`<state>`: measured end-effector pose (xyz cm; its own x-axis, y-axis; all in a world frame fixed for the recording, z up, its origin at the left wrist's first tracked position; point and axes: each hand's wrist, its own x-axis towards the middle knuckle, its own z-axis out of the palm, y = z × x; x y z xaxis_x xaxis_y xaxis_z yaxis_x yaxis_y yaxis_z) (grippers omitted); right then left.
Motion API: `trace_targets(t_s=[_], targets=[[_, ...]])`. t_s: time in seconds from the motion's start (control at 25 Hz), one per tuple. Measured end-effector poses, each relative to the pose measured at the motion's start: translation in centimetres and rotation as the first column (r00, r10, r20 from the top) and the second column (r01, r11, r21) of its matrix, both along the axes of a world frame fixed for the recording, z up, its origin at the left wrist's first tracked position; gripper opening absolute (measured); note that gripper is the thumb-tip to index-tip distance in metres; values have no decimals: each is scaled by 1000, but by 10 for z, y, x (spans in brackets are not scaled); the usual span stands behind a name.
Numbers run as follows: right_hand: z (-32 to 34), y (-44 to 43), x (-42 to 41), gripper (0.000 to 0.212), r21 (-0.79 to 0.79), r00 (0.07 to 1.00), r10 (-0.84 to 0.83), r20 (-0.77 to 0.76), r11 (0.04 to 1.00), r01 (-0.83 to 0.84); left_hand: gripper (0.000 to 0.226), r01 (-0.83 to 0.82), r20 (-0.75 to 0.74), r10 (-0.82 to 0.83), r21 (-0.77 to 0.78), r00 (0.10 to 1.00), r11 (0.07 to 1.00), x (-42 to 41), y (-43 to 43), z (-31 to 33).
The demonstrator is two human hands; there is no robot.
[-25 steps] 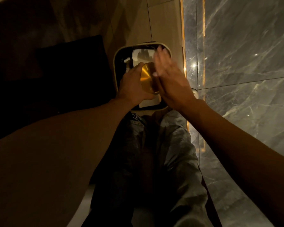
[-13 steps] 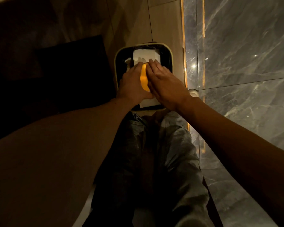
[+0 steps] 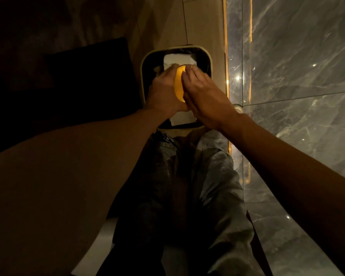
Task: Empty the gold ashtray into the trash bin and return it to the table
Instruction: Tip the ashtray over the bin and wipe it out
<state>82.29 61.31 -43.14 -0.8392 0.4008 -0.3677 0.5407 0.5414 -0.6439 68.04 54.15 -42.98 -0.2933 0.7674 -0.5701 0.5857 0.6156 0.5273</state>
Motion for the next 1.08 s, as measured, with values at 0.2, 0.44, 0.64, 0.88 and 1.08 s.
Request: trace_targets(t_s=[0.2,0.44,0.64,0.88,1.08], targets=[[1,8,-2,55,34,999,-41,18,999,40,102,-29,-2,29,-31,1000,999,-3,-6,2],[-3,3,7,56,36,998,-60,-16,998,60,109,-22,-3,22,-76,1000,997,0,-9,1],[-5,-3,12,56,-17,999,34,-25,999,-34,107,5,16,-5,-31,1000,1000,4,-3,2],[3,2,4,56,20,996,-60,-63,998,62,100,5,7,-4,-64,1000,998,5,-3,1],[4,7,-3,53,72,1000,-4,-18,997,5,100,-59,0,60,-153,998,986,12,-13,0]])
